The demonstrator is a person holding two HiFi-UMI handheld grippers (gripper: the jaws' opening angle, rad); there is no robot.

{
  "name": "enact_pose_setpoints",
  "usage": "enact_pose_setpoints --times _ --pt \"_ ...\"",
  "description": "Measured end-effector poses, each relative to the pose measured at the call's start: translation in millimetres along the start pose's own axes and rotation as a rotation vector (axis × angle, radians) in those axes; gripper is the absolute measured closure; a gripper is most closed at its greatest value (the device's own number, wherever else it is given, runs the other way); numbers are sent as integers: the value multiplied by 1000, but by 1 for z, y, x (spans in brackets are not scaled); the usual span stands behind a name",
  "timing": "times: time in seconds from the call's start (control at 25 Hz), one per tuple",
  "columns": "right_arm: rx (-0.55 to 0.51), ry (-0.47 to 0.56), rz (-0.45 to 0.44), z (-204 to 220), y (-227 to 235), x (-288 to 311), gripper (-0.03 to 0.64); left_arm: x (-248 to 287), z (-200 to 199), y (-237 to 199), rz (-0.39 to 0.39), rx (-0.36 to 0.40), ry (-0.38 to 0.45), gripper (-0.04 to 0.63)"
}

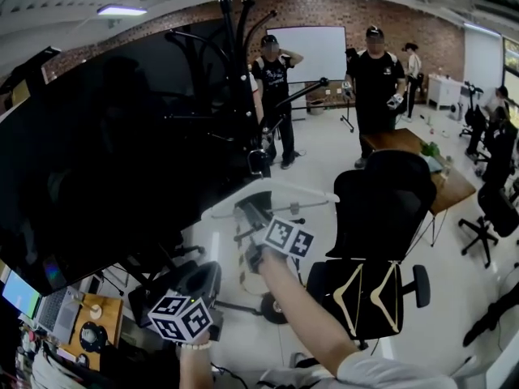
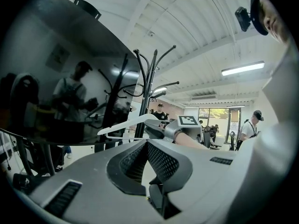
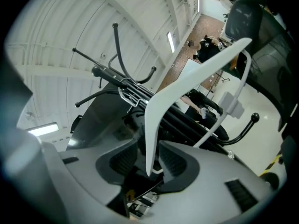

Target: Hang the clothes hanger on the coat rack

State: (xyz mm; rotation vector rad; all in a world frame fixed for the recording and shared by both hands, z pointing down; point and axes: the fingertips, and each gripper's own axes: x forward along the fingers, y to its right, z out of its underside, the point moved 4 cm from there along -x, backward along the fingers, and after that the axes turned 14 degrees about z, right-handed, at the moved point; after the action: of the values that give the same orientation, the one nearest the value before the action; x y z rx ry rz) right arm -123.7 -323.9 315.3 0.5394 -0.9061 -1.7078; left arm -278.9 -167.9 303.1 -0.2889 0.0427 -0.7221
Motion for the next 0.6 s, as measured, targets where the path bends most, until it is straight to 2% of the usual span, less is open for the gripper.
enact_pose_setpoints --times 0.12,0.2,0.24,0.4,0.6 --pt "-68 -39 -65 6 -5 -30 513 3 4 4 -7 -6 20 604" --pt "-138 -40 -66 9 -5 -53 599 3 10 8 -3 -8 20 604" --pt "-172 -39 -63 11 -5 -64 617 2 13 10 -2 -5 19 604" --pt "-272 -51 -88 27 -1 -112 617 -9 33 19 -7 4 26 604" --pt "-355 -82 -126 50 14 -180 618 -13 70 50 29 -13 28 604"
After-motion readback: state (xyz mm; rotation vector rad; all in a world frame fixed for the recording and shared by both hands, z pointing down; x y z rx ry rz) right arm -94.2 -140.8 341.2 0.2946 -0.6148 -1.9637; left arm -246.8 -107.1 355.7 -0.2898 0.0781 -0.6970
